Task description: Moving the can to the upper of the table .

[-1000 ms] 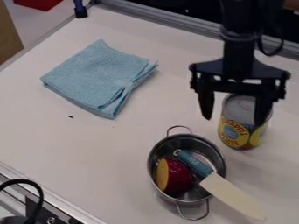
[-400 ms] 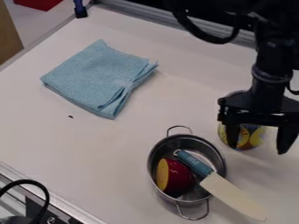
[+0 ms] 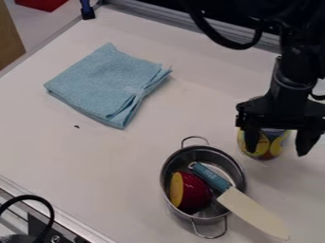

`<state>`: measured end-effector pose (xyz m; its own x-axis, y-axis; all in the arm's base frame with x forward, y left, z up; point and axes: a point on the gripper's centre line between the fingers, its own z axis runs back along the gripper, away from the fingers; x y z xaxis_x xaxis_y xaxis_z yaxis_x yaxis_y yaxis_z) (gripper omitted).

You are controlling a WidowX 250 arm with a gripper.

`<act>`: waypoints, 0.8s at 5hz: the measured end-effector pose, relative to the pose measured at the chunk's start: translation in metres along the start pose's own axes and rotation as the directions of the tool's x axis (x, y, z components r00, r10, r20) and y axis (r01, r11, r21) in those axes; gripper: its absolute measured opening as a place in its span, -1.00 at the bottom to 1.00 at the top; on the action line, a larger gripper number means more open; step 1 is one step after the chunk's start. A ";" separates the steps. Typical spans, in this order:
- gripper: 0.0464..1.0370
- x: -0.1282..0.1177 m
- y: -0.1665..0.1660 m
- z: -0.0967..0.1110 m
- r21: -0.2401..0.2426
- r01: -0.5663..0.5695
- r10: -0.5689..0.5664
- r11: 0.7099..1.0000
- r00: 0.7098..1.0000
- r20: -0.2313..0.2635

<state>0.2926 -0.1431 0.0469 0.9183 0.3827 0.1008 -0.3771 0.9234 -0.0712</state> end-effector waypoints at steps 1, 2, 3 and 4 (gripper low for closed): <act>0.92 0.019 0.011 0.000 -0.002 -0.040 0.040 0.999 0.998 0.044; 0.92 0.041 0.024 -0.009 0.009 -0.067 0.065 0.998 0.993 0.102; 0.92 0.066 0.031 -0.016 0.011 -0.089 0.086 0.996 0.984 0.156; 0.92 0.095 0.034 -0.025 0.014 -0.118 0.113 0.993 0.974 0.194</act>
<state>0.3698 -0.0764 0.0289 0.8288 0.4829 0.2825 -0.4845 0.8721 -0.0692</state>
